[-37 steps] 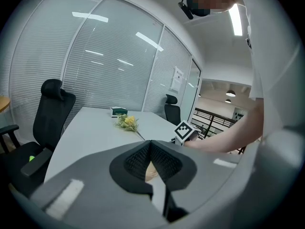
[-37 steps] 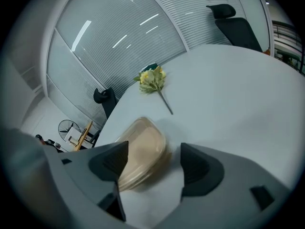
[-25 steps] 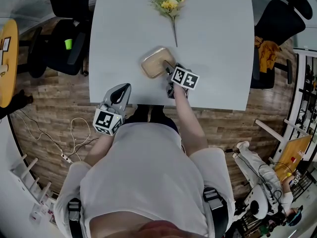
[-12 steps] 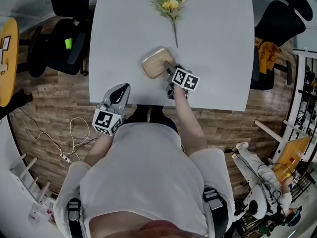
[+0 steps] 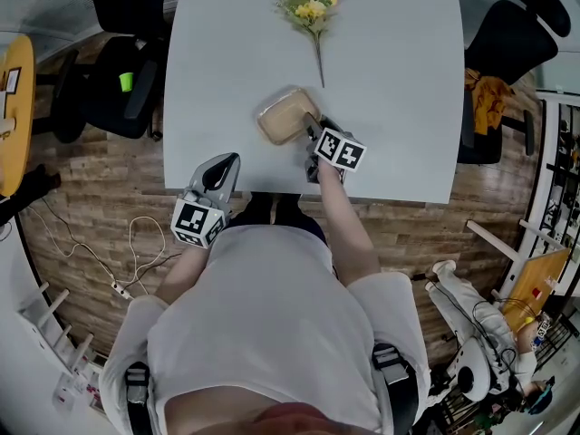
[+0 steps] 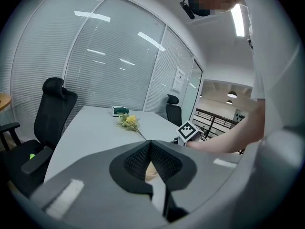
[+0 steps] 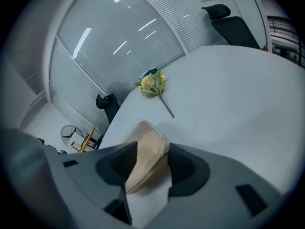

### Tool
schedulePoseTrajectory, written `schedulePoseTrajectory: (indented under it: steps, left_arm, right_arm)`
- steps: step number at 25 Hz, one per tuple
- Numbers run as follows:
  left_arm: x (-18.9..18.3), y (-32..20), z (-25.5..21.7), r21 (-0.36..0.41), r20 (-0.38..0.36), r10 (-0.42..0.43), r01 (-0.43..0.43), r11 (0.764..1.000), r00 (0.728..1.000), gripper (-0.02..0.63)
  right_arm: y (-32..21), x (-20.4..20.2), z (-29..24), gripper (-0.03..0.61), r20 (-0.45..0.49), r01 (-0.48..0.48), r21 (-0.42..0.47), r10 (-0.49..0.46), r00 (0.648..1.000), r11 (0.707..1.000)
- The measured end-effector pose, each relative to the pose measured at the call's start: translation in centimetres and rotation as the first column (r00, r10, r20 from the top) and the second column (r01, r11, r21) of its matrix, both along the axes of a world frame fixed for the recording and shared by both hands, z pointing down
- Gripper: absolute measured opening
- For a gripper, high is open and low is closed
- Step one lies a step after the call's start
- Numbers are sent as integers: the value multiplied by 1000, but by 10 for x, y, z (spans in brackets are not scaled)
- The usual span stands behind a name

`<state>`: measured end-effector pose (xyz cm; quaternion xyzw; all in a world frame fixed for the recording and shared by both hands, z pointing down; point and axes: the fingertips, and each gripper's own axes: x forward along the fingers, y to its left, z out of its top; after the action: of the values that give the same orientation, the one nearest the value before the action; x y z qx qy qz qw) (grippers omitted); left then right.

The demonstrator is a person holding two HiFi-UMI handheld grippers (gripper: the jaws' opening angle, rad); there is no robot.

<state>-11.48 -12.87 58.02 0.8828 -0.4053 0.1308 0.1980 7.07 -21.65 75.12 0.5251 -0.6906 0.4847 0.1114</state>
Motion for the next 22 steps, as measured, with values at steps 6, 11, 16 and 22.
schedulePoseTrajectory:
  steps: [6,11,16,22]
  left_arm:
    - [1,0,-1,5,-1,-3,3,1000,1000,11]
    - [2,3,-3,9,-2,-6,6,1000,1000,11]
    - [3,6,-7,18,-6,-8,8,1000,1000,11]
    - [6,10,-9,26,-1,-3,3,1000,1000,11]
  right_arm:
    - [-1,2,-3,199,-28,7,19,-7,1000,1000]
    - [-1,3,-9,195,-80,35,42,-32,996,998]
    - [0,4,-16,195,-147,79,66,-69,987,995]
    - [1,3,-26,195,-222,145,95,-121,968,985]
